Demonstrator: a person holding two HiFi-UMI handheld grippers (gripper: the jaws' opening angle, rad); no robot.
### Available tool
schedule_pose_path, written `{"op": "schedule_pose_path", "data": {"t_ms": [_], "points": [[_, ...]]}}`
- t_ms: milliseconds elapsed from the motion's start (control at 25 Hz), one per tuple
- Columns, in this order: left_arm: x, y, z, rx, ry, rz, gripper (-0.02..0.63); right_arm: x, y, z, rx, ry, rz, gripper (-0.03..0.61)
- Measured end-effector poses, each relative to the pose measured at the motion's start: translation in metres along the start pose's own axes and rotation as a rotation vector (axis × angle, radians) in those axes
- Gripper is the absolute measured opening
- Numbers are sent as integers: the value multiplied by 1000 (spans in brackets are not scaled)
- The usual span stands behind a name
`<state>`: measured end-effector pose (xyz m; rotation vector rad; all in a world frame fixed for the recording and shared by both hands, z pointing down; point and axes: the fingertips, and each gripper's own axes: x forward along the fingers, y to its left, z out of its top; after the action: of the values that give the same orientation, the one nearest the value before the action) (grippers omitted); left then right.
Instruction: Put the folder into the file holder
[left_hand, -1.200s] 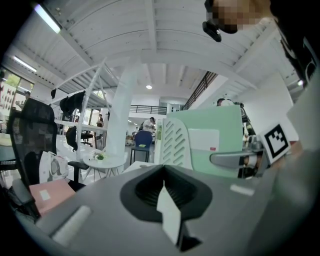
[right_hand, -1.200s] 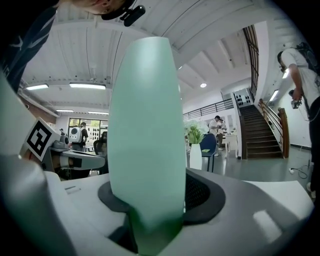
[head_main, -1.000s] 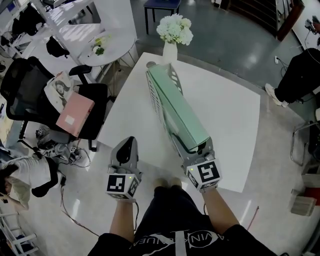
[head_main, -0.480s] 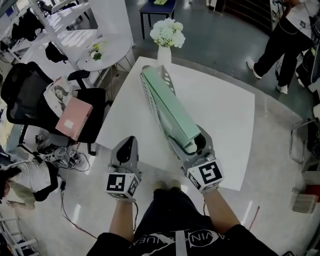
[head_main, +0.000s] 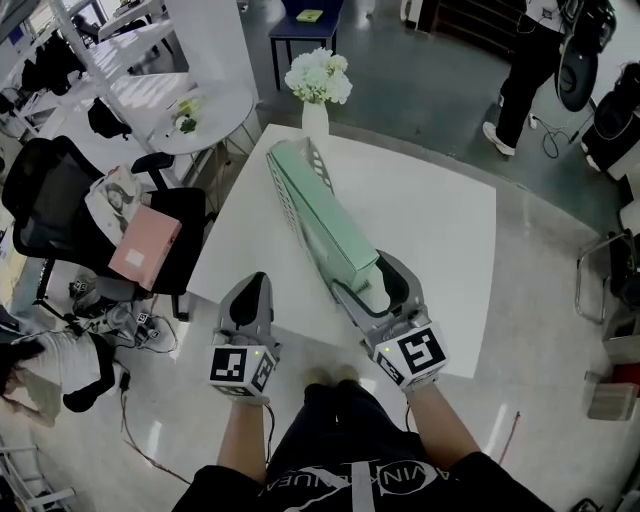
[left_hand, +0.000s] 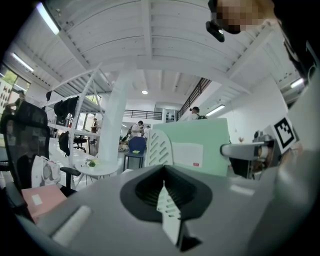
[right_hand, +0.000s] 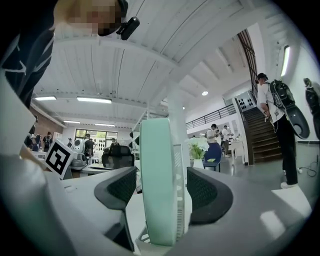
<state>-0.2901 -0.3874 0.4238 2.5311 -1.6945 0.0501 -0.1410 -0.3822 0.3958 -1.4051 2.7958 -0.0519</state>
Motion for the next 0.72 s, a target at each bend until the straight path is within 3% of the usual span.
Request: {"op": "schedule_pose_path", "data": {"t_ms": [240,440,720], "points": [[-1,-12,4,6,-10,-4,0,-24,-8,8,5,-26,-21,297],[-2,-22,9,11,-18,-7,0,-42,-15,18,-9,-51,-49,180],[-6,-27,20,20,-36,-5,0,-58,-38,22,-2,-50,-121,75]]}}
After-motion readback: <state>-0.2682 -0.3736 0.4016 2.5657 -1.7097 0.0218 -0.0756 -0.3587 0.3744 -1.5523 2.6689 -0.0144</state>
